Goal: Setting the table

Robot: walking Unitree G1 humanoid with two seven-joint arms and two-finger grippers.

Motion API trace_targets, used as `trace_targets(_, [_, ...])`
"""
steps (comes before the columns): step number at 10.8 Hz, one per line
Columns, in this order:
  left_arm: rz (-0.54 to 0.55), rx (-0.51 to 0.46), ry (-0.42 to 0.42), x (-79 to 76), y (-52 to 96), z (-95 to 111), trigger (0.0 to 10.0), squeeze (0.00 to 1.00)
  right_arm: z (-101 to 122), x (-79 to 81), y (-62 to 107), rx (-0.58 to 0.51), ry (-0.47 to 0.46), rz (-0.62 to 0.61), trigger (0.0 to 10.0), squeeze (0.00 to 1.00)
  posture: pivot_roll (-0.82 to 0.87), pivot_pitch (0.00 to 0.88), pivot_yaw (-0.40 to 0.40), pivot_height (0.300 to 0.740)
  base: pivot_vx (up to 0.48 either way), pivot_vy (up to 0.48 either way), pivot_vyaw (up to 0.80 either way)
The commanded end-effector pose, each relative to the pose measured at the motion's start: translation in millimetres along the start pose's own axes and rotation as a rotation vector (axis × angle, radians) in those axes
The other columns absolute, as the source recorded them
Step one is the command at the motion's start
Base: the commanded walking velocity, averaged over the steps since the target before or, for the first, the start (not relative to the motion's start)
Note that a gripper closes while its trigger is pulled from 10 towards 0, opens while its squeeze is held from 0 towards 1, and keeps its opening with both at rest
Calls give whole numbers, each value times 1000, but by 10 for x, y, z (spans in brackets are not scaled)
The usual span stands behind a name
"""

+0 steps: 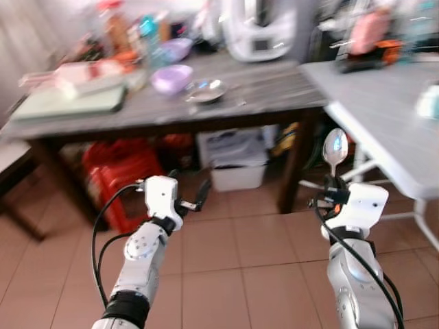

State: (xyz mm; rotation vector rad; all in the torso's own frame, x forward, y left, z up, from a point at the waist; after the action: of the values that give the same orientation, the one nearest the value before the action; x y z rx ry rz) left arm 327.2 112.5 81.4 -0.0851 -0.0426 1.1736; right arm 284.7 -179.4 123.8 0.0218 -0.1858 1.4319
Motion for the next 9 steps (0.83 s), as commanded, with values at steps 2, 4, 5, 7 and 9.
trace_targets(2, [-15,-8,-6,3,-10,35,10000,0,59,21,-21,-29,-12,4,10000,0,-107,0,63,740,322,0,0])
trace_targets(4, [-20,-7,-3,-6,-15,33,10000,0,57,23,-18,-30,-14,0,10000,0,-108,0,66,740,326,0,0])
trace_targets(5, [-22,-7,-2,-10,-19,33,10000,0,57,21,-18,-30,-14,-1,10000,0,-109,0,66,740,330,0,0])
trace_targets(7, [-26,-10,3,-30,-26,36,10000,0,64,13,-20,-32,-12,-3,10000,0,-113,0,65,740,330,0,0])
trace_targets(9, [-30,-13,8,-59,-37,39,10000,0,76,4,-28,-35,-7,-1,10000,0,-117,0,61,740,330,0,0])
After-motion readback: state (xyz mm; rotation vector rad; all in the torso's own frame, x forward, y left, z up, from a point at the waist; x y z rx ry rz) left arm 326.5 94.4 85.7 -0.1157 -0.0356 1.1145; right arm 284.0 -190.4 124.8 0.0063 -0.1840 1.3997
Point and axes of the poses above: a point about 5 cm out from each wrist's last joint towards the gripper, its own y axis pointing back from the gripper into the wrist, its own z axis along the axis of the wrist's last joint, x = y × z, the point moved 2 cm from there along -y, pointing out of the wrist towards the gripper, and after that the axes turned 4 degrees about -y, right-handed, at the moved point
